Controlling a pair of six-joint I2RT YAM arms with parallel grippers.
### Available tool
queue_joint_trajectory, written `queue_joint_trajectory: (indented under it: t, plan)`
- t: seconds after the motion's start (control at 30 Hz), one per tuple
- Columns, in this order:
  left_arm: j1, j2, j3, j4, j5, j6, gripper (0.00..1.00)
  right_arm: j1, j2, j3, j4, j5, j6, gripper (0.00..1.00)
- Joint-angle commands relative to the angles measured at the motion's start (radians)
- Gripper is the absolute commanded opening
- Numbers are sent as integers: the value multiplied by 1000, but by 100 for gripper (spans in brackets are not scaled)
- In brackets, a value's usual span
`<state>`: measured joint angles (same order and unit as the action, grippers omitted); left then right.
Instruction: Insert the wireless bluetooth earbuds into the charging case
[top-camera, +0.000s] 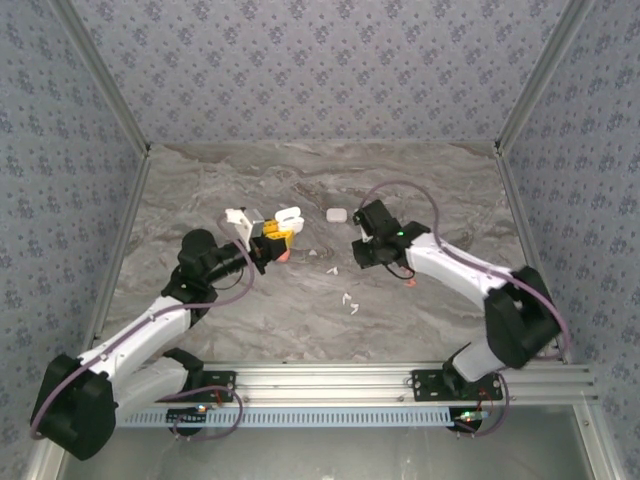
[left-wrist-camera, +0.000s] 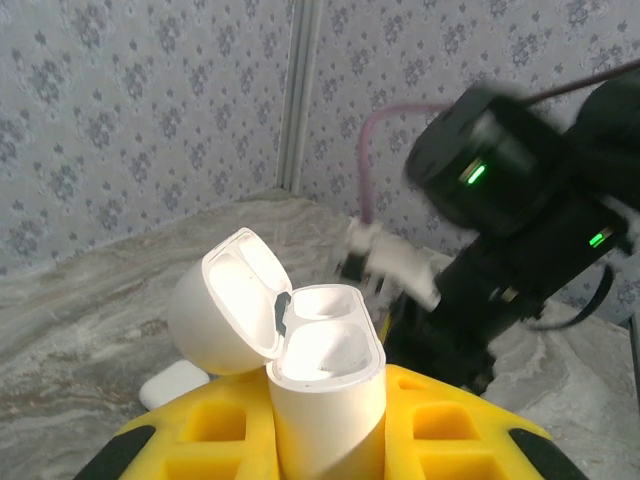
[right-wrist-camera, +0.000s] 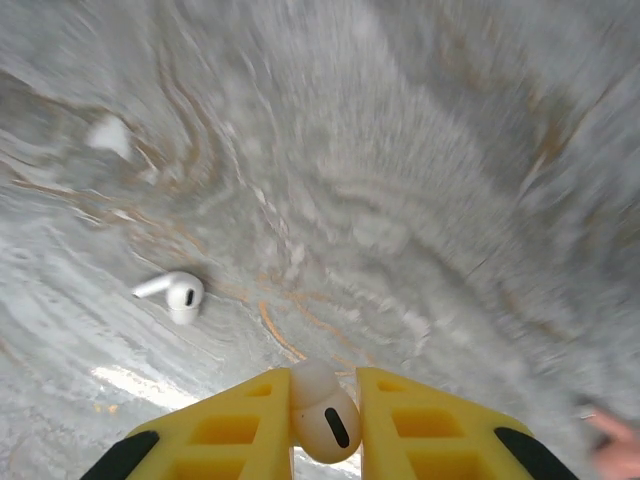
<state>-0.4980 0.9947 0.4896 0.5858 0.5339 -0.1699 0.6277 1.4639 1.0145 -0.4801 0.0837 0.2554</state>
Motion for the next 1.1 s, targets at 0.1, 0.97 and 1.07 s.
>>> queue_joint_trajectory:
  t: [0.1,0.97,1.07]
  plan:
    - [-50,83,84,71,30,-28,0,-12,-240,-25,58,48,-295,22]
    - [-155,292,237,114,139,-16,0,99,-309,268,40,-39,-771,21]
    - [-156,291,237,112,140,-12,0,110,-282,285,18,-17,-790,21]
